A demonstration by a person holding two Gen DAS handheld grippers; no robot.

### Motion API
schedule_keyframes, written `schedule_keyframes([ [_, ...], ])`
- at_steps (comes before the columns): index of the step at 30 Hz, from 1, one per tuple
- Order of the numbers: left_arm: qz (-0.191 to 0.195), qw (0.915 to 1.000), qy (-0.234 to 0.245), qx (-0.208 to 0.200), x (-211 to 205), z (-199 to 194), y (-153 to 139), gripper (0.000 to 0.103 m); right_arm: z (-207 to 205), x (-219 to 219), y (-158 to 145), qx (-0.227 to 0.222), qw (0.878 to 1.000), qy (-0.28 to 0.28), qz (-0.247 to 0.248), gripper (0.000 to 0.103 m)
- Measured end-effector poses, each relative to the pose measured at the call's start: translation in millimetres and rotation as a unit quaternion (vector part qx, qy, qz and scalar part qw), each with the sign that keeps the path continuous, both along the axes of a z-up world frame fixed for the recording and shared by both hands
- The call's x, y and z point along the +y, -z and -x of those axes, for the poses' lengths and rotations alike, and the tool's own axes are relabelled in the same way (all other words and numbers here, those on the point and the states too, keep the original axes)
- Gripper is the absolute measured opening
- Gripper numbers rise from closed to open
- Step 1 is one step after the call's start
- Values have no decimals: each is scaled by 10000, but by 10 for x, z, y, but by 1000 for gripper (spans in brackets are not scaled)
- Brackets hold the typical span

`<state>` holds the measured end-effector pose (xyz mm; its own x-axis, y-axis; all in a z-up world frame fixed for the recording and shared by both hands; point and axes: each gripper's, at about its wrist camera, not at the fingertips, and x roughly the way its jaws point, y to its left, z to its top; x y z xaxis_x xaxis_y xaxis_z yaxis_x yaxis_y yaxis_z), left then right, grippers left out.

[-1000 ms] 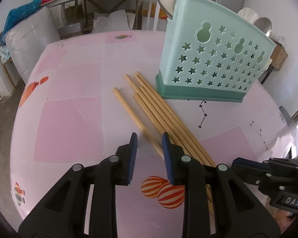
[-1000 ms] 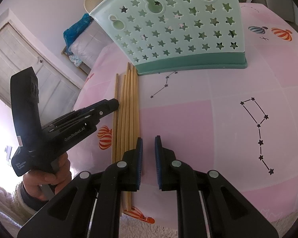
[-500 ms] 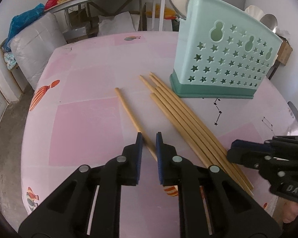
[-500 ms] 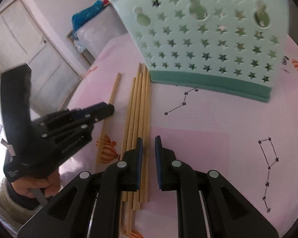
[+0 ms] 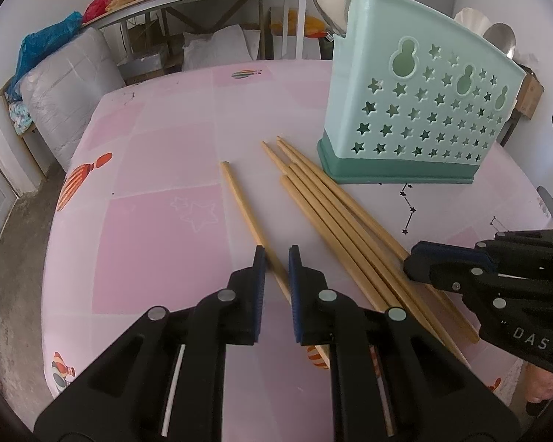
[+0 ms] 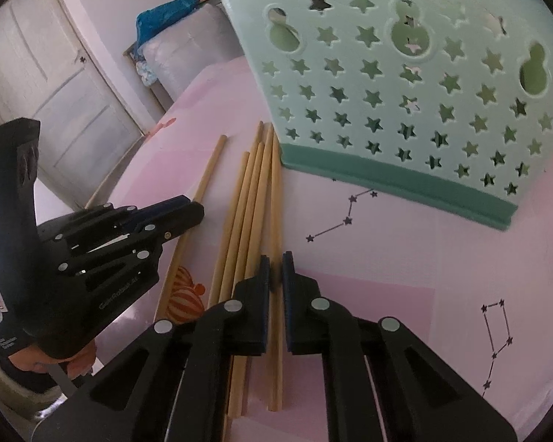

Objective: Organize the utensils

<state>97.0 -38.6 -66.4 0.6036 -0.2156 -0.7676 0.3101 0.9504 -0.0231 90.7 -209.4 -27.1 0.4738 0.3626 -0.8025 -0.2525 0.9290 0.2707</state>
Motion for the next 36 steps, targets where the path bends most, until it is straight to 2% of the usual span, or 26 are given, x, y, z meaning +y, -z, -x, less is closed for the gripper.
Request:
schedule_keyframes([
  [5,-4,10000,-4,7,0,4,-8,11,70,-19,-12,-5,9997,-75,230,7],
  [11,-57,10000,28,1,-13,14,-10,11,399,-303,-35,118,9995,-23,306,7],
  [21,-10,10000,56,55,3,18,-23,11,800,-787,-65,429,9968,554,386,7],
  [28,101,9994,206,260,10,83,-48,11,691,-860,-50,470,9965,655,202,9],
  [31,239,9987,221,386,47,106,-53,11,555,-858,-47,463,9967,665,61,18],
  [36,427,9973,198,557,108,65,-49,11,380,-744,-44,384,9977,547,89,22],
])
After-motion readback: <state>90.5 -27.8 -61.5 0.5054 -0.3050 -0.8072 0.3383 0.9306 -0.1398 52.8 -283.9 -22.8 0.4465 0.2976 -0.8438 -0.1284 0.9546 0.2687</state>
